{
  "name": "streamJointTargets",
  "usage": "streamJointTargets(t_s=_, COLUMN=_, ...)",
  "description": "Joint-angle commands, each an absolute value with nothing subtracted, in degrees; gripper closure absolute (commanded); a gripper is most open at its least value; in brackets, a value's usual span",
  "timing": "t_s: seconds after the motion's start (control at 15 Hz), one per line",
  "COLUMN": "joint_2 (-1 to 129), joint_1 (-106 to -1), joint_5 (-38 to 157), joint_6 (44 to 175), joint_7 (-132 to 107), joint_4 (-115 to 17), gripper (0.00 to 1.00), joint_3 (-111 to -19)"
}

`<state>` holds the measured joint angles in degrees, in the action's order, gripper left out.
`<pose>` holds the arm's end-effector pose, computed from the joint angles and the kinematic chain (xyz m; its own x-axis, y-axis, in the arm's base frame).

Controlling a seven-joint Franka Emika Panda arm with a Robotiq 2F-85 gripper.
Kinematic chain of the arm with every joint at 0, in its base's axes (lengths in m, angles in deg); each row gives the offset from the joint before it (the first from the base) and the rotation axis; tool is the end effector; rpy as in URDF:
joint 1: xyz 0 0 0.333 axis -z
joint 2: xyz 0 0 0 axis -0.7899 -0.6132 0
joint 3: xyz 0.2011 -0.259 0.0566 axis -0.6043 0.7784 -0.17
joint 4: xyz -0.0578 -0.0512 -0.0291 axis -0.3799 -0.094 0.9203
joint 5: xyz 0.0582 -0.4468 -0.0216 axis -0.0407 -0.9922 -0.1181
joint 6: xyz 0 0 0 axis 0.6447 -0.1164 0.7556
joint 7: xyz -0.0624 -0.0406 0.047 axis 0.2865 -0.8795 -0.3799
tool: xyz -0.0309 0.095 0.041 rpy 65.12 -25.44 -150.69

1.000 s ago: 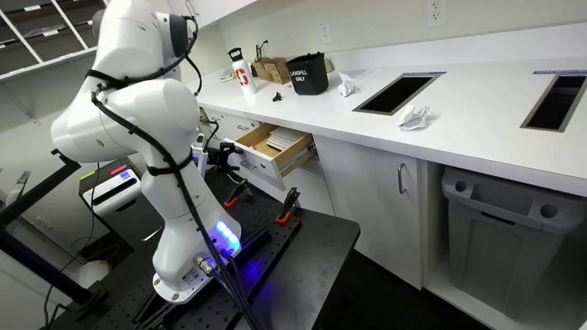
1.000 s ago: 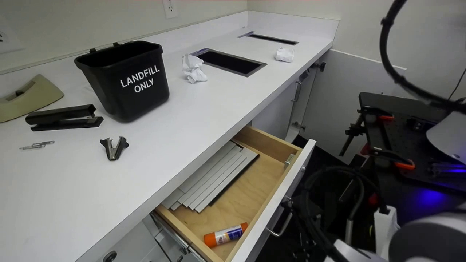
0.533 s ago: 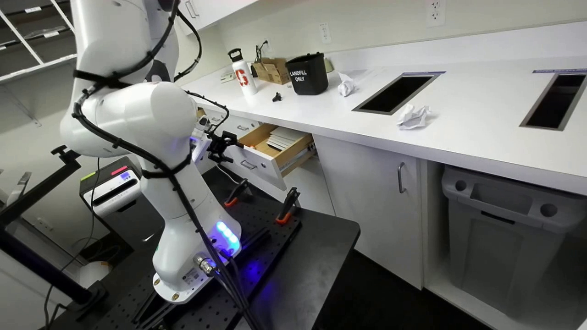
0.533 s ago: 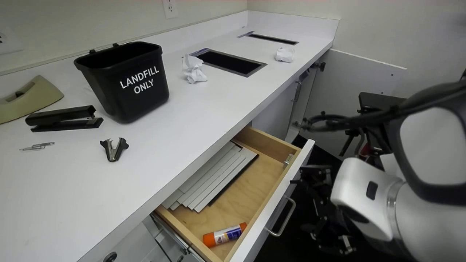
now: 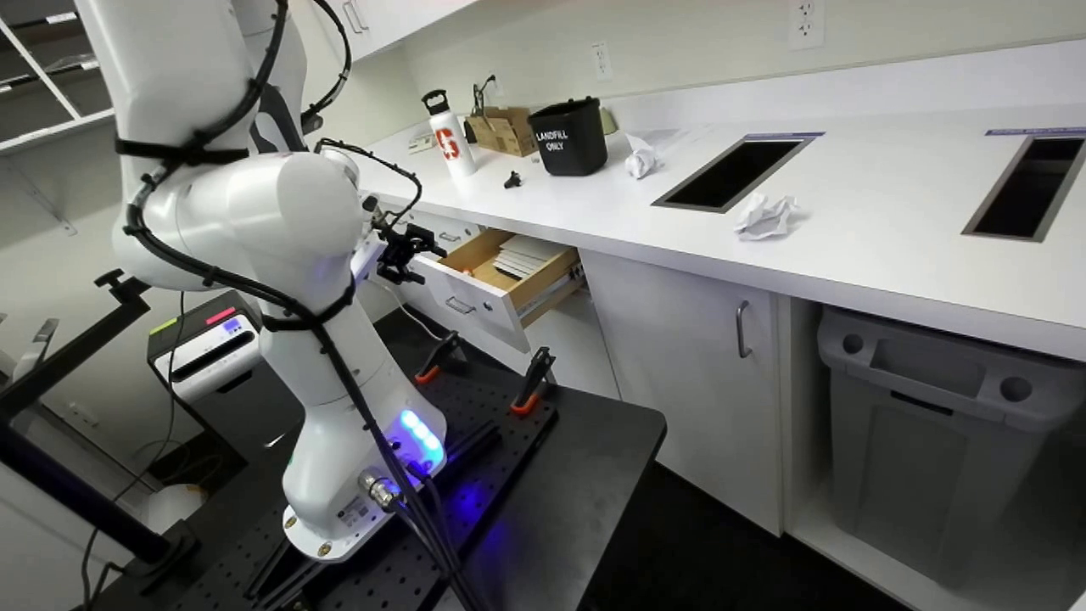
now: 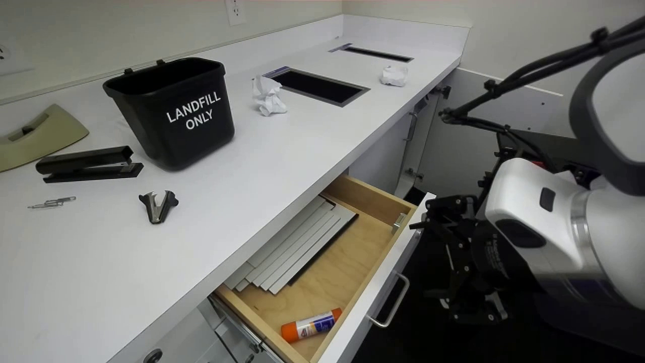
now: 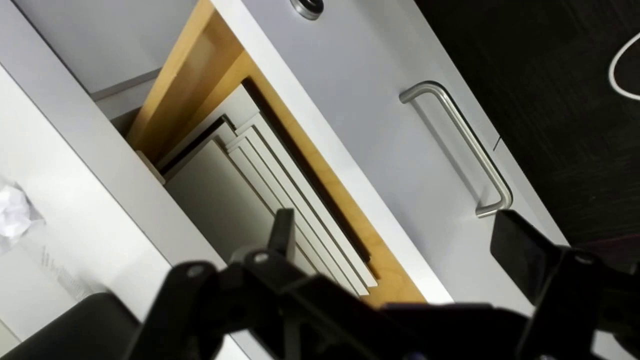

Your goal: Open the first drawer from the right, place the black tongs in the open drawer

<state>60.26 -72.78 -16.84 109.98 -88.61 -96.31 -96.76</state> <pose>0.3113 0.3626 0.1182 0.7401 0.6188 0.2635 0.4237 -0.7332 0.5319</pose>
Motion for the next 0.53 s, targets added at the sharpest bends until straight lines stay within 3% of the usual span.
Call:
streamJointTargets(t_s=0.0, joint_2=60.2, joint_1=-74.6, joint_5=-16.3, joint_6=110.5, joint_7=-88.3, joint_4=-96.3, gripper=0.0, joint_3=-95.0)
streamJointTargets(t_s=0.47, joint_2=62.4, joint_1=-72.3, joint_5=-7.3, joint_6=108.9, joint_7=-84.8, joint_4=-93.2, gripper=0.0, joint_3=-92.1)
